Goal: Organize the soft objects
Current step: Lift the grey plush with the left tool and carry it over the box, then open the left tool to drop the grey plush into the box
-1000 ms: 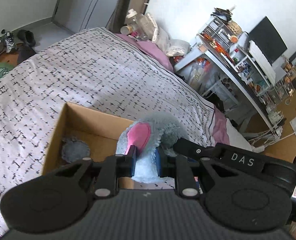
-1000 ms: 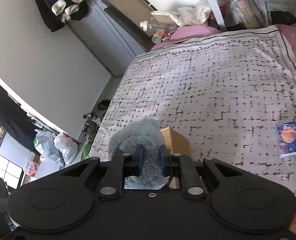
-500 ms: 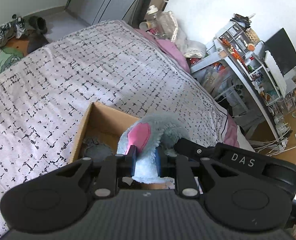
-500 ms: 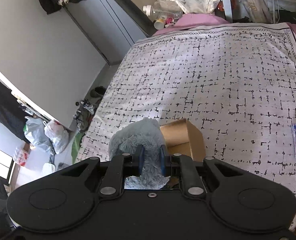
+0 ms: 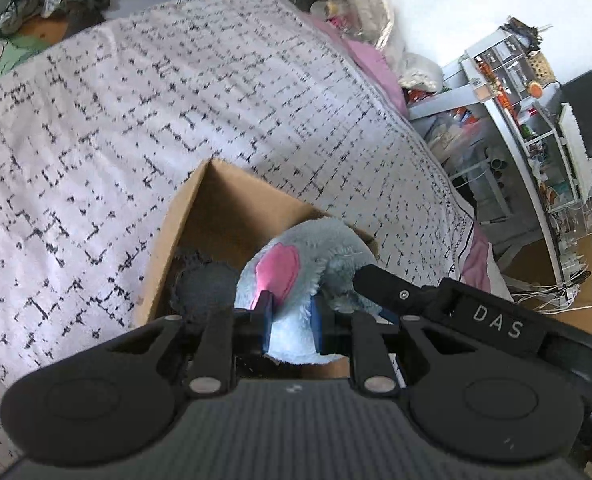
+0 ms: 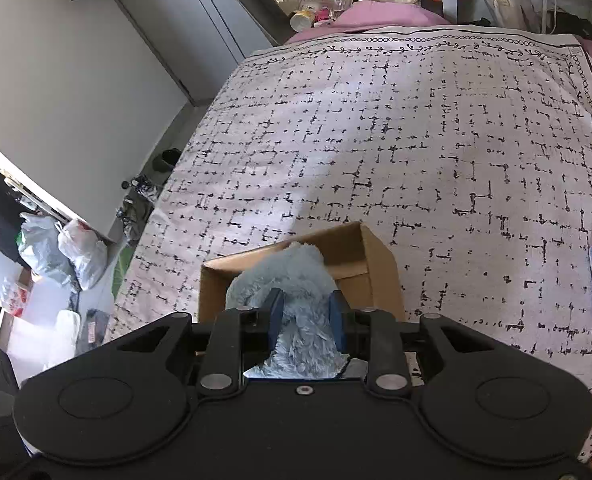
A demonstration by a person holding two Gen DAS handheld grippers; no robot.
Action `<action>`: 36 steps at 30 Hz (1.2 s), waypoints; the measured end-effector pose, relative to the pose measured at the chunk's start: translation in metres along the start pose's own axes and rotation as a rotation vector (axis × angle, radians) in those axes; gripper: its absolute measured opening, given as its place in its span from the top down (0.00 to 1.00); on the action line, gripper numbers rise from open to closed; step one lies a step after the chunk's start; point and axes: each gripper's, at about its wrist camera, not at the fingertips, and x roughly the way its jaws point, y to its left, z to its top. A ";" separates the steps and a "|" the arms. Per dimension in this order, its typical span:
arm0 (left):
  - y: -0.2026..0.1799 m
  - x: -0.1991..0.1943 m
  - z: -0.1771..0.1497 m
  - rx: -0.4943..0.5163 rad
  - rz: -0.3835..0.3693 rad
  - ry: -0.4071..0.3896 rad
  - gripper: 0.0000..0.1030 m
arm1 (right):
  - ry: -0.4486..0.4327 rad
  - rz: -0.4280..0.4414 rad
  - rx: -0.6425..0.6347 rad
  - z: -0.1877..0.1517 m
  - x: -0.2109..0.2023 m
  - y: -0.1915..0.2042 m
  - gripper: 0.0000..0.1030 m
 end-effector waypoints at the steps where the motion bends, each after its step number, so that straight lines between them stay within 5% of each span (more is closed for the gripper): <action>1: 0.001 0.002 0.000 -0.003 0.007 0.007 0.81 | 0.006 0.004 0.005 0.000 0.001 -0.001 0.68; 5: 0.000 0.003 0.001 -0.005 0.036 0.014 0.78 | -0.004 0.006 0.000 0.000 -0.005 -0.002 0.43; 13: -0.017 -0.011 -0.002 0.039 0.088 0.001 0.76 | -0.032 0.045 0.005 0.000 -0.030 -0.008 0.31; 25: -0.046 -0.037 -0.020 0.076 0.146 -0.034 0.51 | -0.088 0.074 0.008 -0.004 -0.073 -0.032 0.23; 30: -0.061 -0.051 -0.029 0.112 0.181 -0.069 0.34 | -0.114 0.066 0.004 -0.008 -0.091 -0.046 0.12; 36: -0.075 -0.064 -0.039 0.134 0.213 -0.107 0.27 | -0.123 0.064 0.005 -0.013 -0.106 -0.067 0.08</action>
